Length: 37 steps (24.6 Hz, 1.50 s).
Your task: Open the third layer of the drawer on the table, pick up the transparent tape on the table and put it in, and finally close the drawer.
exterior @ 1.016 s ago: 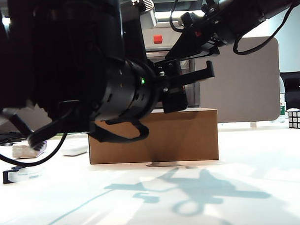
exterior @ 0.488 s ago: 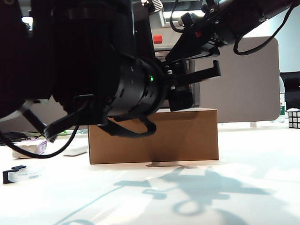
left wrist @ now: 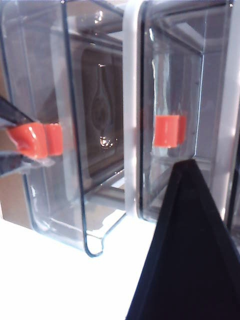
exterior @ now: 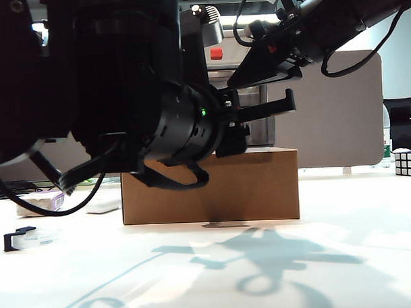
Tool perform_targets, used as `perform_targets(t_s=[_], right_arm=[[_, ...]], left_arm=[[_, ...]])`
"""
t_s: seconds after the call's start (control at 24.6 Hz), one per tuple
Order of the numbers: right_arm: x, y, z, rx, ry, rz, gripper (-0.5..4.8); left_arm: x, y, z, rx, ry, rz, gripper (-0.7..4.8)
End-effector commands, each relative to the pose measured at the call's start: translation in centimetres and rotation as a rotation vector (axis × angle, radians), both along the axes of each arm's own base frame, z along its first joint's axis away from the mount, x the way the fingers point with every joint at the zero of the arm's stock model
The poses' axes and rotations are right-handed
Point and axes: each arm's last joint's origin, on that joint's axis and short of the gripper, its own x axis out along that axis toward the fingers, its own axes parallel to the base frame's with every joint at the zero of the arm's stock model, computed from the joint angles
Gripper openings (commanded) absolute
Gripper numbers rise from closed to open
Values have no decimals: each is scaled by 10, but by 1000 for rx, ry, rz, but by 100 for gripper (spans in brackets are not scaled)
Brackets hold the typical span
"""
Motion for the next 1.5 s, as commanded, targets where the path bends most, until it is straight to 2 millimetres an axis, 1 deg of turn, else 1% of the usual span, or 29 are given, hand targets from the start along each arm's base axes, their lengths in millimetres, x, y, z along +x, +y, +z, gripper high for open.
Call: perform_targets(t_s=[0.04,0.2,0.33,0.53,0.65,0.77,0.98,1.06,1.1,1.14,1.18,1.22,1.26,1.3,1.34,1.38,1.5], right_arm=[[0,1,4,11,-15,2,-5],[0,1,4,13,-18,2,-5],[0,1,4,15,-22,2,-5],[0,1,4,15,-21,2,-5],[0,1,4,14,-20,2,-5],[0,1,4,15,-20,2,-5],[0,1,4,12,-14,2,-5],[0,1,3,11,-13,2,-5],[0,1,4,11,-14,2,-5],[0,1,4,11,-14,2,-5],[0,1,4,12,-14,2,-5],[0,1,4,11,-14,2,-5],[0,1,4,11,-14,2,-5],[0,1,3,11,-13,3,-5],[0,1,3,11,-13,3,-5],[0,1,3,11,-12,3,-5],[0,1,3,8,-7,3,-5]], left_arm=[[0,-1,3,-12,-7,-4,-6],[-2,-3,3,-14,-7,-10,-6],[-9,-6,3,-13,-6,-17,-6],[-24,-11,2,-12,-1,19,-6],[-39,-16,2,-9,1,38,-6],[-46,-18,2,-8,2,37,-6],[-56,-16,-2,5,9,69,-6],[-67,-14,-3,8,12,127,-6],[-70,-14,-3,6,13,130,-5],[-72,-14,-4,6,14,124,6],[-73,-15,-4,5,13,120,47],[-74,-15,-3,3,13,112,124],[-75,-15,-3,-4,12,110,177],[-75,-15,-2,-14,11,109,211],[-76,-16,0,-33,7,96,235],[-78,-16,1,-49,4,78,245],[-83,-17,8,-78,-1,41,246]])
